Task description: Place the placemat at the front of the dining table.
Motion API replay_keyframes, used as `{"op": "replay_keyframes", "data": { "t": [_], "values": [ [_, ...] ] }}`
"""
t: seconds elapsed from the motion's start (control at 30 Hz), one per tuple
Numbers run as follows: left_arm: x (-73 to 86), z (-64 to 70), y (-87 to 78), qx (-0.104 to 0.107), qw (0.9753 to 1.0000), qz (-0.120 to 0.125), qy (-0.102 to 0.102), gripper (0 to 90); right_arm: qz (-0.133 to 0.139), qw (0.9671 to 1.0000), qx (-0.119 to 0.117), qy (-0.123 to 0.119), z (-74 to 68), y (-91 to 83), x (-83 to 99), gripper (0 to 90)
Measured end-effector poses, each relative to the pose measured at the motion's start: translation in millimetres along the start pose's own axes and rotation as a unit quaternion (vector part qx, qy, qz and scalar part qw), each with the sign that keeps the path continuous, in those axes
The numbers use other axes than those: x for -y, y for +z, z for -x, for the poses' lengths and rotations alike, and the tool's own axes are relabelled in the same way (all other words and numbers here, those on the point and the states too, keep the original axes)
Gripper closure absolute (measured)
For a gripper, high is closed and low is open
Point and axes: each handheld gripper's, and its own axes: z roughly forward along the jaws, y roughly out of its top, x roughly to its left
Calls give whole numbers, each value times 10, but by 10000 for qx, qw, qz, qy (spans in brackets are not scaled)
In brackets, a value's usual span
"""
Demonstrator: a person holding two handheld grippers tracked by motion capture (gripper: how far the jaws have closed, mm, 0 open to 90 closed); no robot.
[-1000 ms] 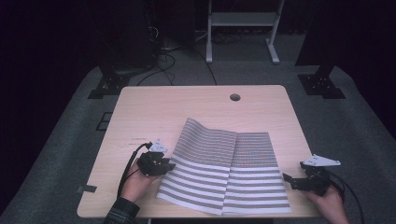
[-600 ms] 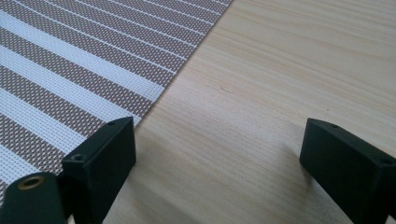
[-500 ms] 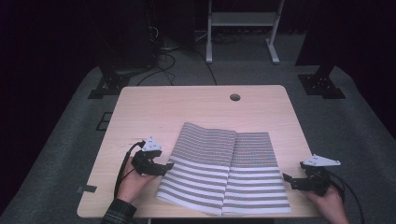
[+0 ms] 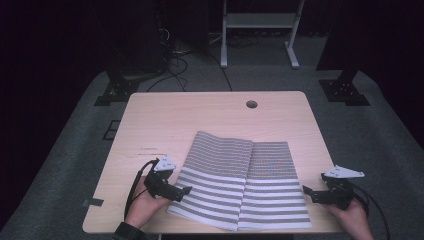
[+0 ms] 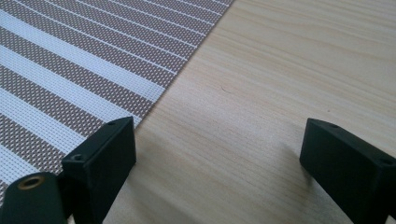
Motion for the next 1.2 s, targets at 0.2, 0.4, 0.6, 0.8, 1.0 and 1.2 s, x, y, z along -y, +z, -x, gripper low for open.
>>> {"op": "replay_keyframes", "data": {
  "t": [0.2,0.4,0.6,0.8,1.0,1.2],
  "values": [
    [-17,161,72,158,9997,-84,147,0,1,10000,-6,-5,1,1,-1,93],
    [-31,274,104,301,9994,-20,182,0,2,10000,-8,-6,1,1,-1,93],
    [-53,443,172,495,9982,-29,347,0,2,10000,-12,-4,2,1,-1,93],
    [-68,554,199,595,9972,-19,456,0,3,10000,-18,-10,1,-1,1,93],
    [-73,667,266,719,9959,-33,553,0,5,10000,-18,-9,2,-1,1,93],
    [-80,784,351,866,9940,-104,664,0,0,10000,-16,-13,1,0,0,93]
  ]
}}
